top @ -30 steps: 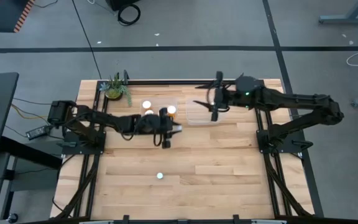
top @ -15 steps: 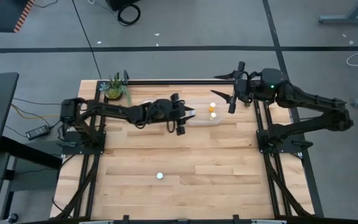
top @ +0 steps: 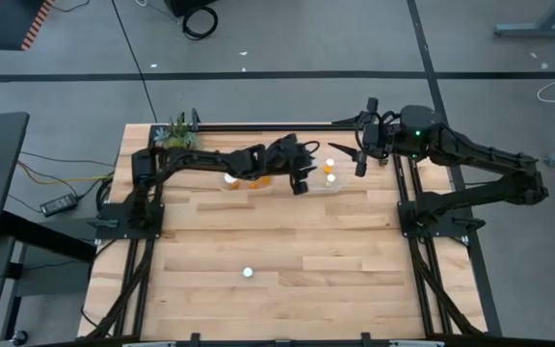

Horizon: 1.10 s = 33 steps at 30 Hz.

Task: Pick and place medicine bottles into bin by pill shape (circle, oval)
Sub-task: Put the small yellow pill bottle into the right transparent bin

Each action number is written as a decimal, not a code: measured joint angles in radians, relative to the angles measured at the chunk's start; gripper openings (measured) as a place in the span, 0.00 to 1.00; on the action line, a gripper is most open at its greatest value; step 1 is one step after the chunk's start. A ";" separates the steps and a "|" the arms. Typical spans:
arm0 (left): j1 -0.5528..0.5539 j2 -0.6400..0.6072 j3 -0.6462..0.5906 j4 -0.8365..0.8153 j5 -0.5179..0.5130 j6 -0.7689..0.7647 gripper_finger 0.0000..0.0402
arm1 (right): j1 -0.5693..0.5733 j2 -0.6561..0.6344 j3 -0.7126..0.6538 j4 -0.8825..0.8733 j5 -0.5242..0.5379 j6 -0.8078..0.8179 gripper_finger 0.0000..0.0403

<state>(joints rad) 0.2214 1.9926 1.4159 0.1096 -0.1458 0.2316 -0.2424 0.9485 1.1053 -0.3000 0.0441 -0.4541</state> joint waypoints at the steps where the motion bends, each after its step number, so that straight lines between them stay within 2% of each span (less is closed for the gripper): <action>1: 0.008 0.014 0.012 -0.024 0.005 -0.011 0.33 | 0.000 0.000 0.000 0.000 -0.001 0.000 0.61; 10: 0.048 0.075 0.054 -0.066 0.039 -0.097 0.36 | -0.009 0.002 -0.004 -0.006 -0.062 0.010 0.61; 18: 0.035 0.076 0.053 -0.146 0.039 -0.143 0.33 | -0.009 0.002 -0.004 -0.006 -0.097 0.028 0.61; 26: 0.026 0.076 0.053 -0.198 0.040 -0.147 0.36 | -0.008 0.026 -0.004 -0.004 -0.158 0.036 0.61; 33: 0.025 0.076 0.053 -0.219 0.039 -0.164 0.34 | -0.008 0.071 -0.005 0.005 -0.161 0.032 0.61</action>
<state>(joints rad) 0.2466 2.0686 1.4689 -0.1096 -0.1066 0.0672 -0.2508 1.0192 1.1004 -0.2947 -0.1173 -0.4221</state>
